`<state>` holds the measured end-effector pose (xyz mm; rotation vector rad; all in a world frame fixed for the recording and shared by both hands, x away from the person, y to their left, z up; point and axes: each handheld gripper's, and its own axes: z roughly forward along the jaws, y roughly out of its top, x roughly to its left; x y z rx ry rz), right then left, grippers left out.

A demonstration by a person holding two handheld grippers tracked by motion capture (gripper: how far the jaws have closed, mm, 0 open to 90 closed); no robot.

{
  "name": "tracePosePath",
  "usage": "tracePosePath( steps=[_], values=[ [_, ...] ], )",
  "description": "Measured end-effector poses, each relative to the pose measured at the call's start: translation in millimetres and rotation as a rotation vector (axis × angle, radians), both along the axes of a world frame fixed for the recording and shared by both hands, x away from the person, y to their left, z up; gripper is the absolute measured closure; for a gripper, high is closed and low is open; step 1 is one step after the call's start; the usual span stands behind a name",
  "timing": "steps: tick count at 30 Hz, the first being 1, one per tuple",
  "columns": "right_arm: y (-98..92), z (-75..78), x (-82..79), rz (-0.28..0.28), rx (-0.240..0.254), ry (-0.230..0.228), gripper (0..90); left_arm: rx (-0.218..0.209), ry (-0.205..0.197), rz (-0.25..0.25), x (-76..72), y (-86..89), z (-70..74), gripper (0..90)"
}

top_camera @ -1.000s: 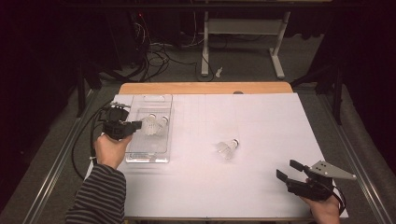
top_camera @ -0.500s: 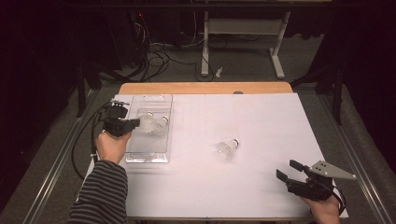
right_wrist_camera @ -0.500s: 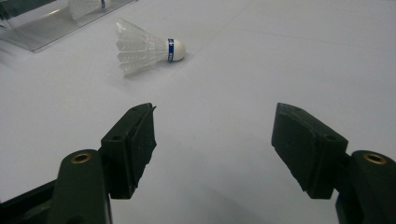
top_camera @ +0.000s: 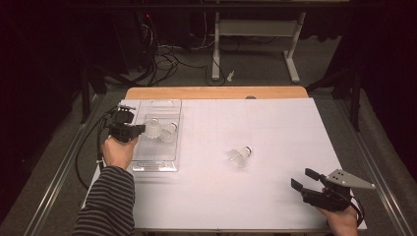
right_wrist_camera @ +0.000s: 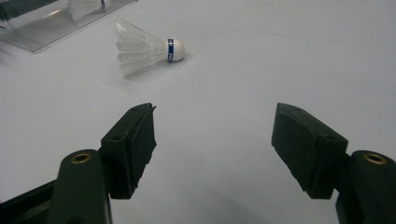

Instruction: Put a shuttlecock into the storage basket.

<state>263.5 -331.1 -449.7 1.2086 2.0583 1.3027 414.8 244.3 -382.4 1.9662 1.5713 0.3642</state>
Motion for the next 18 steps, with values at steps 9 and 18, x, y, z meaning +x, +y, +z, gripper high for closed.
tracePosePath(
  steps=[9,18],
  values=[
    [0.2,-0.1,0.1,0.002,0.0,0.0,30.7,0.0,0.006,0.038,7.3,5.2,-7.1,89.4],
    [0.4,-0.1,0.0,0.003,0.0,0.001,30.7,0.006,0.008,0.048,12.2,4.3,-11.7,89.3]
  ],
)
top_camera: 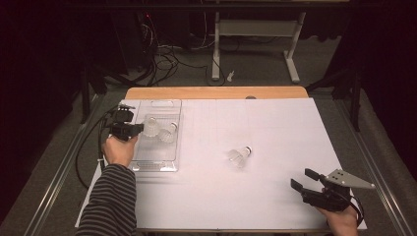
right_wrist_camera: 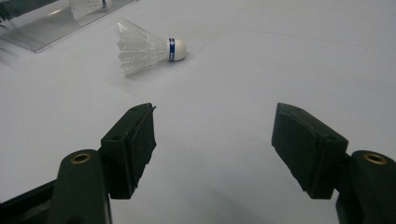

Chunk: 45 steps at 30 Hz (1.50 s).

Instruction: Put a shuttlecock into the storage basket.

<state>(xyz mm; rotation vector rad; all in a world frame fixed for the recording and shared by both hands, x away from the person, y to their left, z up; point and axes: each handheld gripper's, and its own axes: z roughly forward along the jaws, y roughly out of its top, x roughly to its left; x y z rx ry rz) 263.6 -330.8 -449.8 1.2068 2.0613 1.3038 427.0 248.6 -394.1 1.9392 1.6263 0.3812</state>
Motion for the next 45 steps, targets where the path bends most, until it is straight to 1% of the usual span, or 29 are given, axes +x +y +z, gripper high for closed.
tracePosePath(
  steps=[5,10,18,27,31,40,45],
  values=[
    [-0.3,-0.1,0.1,0.001,0.0,-0.001,30.7,0.009,0.001,0.004,1.5,-0.7,-2.0,89.3],
    [-0.1,0.0,0.0,0.001,0.001,0.0,30.7,0.01,0.006,-0.004,1.8,-0.7,-3.1,88.2],
    [-0.5,0.1,-0.1,-0.001,0.0,-0.002,30.7,0.02,-0.001,-0.031,-1.0,-3.1,-2.3,74.2],
    [-0.2,0.3,-0.4,-0.001,-0.001,-0.004,30.7,-0.008,-0.009,-0.047,-7.4,-2.6,3.9,63.6],
    [-0.2,0.4,-0.5,-0.001,-0.002,-0.005,30.7,0.0,-0.01,-0.05,-9.7,-4.3,5.0,56.5],
    [-0.3,0.5,-0.6,-0.004,-0.001,-0.004,30.7,-0.014,-0.02,-0.057,-14.9,-3.6,6.3,50.4],
    [0.0,0.5,-0.5,-0.002,-0.002,-0.004,30.7,-0.017,-0.005,-0.059,-17.5,-2.9,6.6,50.5]
  ],
)
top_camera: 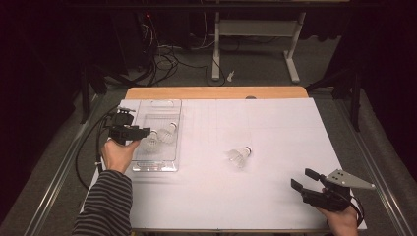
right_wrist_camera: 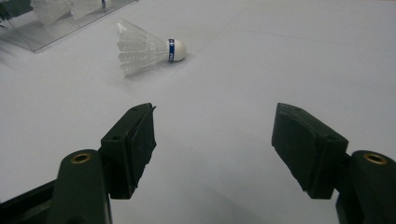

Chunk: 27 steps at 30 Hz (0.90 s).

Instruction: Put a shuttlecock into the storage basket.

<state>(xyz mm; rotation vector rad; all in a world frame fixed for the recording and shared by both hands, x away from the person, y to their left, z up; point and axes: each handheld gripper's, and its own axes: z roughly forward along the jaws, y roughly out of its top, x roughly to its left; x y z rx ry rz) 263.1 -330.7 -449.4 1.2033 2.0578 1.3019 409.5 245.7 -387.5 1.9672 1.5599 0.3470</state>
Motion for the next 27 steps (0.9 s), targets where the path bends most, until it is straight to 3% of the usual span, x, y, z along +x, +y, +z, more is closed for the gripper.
tracePosePath(
  steps=[14,27],
  values=[
    [0.2,-0.1,0.1,0.0,-0.001,0.002,30.7,-0.006,-0.02,-0.023,-9.3,-1.6,1.6,44.4],
    [-0.1,-0.1,0.1,0.0,0.001,0.001,30.7,-0.003,-0.072,-0.066,-21.6,-11.6,9.7,44.0]
  ],
)
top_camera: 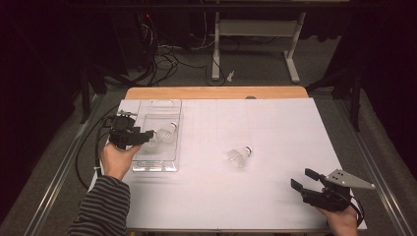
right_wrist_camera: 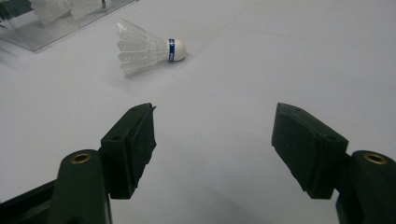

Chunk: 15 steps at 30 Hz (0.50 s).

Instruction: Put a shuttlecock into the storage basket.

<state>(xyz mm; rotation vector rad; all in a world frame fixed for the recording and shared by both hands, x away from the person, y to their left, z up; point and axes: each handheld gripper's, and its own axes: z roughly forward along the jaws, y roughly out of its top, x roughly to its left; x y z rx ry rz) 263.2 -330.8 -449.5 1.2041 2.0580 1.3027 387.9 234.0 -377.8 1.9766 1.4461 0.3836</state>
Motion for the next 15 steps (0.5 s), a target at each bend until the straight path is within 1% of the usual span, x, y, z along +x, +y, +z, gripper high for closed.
tracePosePath(
  steps=[5,15],
  values=[
    [0.0,0.0,0.0,0.0,0.001,0.0,30.7,-0.001,-0.011,-0.02,-3.2,-4.7,2.0,43.7],
    [-0.4,0.1,-0.1,-0.001,0.003,0.001,30.7,0.001,-0.025,-0.042,-8.5,-9.9,4.6,42.9]
  ],
)
